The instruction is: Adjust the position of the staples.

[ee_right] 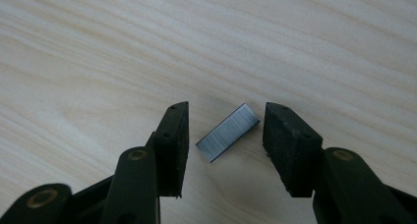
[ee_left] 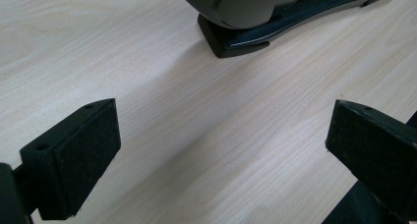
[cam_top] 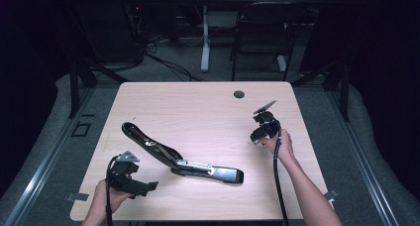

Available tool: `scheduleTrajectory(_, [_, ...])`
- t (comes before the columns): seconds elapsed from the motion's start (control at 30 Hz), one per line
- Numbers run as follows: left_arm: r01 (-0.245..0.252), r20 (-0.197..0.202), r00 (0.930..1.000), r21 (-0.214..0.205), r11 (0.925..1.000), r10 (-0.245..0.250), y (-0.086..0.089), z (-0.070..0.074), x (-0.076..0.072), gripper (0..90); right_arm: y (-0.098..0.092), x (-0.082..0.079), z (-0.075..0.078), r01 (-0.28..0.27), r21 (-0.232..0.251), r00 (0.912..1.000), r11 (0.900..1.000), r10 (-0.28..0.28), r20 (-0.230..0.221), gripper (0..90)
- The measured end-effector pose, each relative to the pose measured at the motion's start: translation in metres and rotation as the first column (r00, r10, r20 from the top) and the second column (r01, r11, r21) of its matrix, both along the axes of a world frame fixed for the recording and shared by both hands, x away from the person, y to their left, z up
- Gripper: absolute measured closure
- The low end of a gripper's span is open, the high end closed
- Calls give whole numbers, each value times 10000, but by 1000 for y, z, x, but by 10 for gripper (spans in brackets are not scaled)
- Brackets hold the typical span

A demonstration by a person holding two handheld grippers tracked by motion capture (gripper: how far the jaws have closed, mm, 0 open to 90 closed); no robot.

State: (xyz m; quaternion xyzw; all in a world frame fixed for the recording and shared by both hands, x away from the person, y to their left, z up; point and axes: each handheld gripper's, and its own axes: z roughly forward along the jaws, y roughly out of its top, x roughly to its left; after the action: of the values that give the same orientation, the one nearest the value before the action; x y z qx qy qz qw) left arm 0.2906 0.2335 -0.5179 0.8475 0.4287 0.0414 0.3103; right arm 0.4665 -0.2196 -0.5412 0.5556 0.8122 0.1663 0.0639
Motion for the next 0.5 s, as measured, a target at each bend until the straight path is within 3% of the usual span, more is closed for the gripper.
scheduleTrajectory(0.5, [-60, 40, 10000, 69, 10000, 60, 0, 0, -1, 3, -3, 1, -2, -123, -7, 9999, 9999, 123, -72, 732])
